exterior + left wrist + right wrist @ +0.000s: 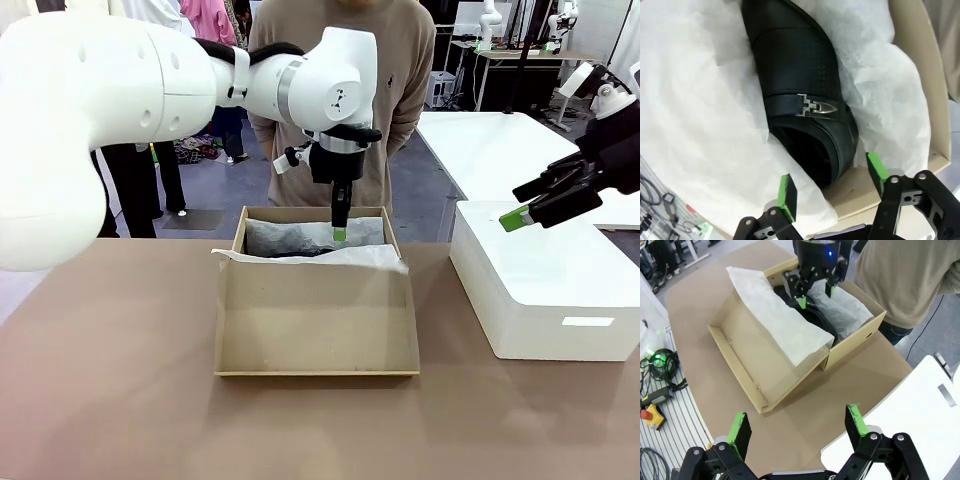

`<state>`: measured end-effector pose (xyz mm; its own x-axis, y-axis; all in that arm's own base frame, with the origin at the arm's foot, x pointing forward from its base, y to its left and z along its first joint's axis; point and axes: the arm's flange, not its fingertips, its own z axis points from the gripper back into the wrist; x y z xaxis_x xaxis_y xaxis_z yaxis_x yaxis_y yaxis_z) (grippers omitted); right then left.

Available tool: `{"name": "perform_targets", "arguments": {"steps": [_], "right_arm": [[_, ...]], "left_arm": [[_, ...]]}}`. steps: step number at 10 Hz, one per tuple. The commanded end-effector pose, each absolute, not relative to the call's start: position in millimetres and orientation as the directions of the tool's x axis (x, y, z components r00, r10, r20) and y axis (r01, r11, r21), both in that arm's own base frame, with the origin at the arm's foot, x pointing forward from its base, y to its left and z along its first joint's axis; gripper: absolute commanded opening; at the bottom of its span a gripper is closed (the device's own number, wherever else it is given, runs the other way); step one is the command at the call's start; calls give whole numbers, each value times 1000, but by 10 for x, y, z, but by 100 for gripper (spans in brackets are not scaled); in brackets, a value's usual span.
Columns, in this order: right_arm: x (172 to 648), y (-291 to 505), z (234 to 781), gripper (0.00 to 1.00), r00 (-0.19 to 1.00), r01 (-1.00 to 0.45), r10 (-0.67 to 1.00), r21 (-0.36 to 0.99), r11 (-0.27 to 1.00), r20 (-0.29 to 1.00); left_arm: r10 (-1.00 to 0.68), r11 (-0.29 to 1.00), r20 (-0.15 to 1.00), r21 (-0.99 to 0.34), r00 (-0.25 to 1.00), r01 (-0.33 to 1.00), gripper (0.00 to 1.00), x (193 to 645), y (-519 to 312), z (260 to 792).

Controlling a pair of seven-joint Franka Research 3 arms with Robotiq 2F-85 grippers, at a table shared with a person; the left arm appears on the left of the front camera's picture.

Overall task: Pack the shoes into the box.
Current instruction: Place the other shoe of the Shoes into the Shoes Box, then close the Shoes Box.

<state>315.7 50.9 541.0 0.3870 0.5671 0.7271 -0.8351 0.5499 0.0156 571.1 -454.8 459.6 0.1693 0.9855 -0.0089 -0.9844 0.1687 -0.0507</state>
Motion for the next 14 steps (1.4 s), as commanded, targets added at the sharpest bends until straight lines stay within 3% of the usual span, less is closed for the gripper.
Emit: {"name": "perform_targets", "arguments": {"steps": [1, 3, 4, 5, 14], "right_arm": [[3175, 517, 5410, 100, 374, -843, 560, 19, 538, 739], [3175, 517, 5410, 100, 374, -843, 560, 19, 538, 739], [3175, 517, 5410, 100, 374, -843, 560, 19, 538, 739], [3175, 517, 5410, 100, 374, -843, 560, 19, 538, 739], [3175, 517, 5410, 100, 374, -843, 560, 19, 538, 739]], "left_arm": [[993, 116, 37, -40, 115, -992, 100, 5568, -4441, 4872], [993, 118, 24, -54, 117, -992, 100, 5463, -4368, 5005], [983, 182, -1, 24, 182, -983, 98, 5504, -4320, 5003], [986, 163, -10, -73, 164, -984, 98, 5580, -4453, 5015], [986, 163, -10, -73, 164, -984, 98, 5580, -4453, 5015]]}}
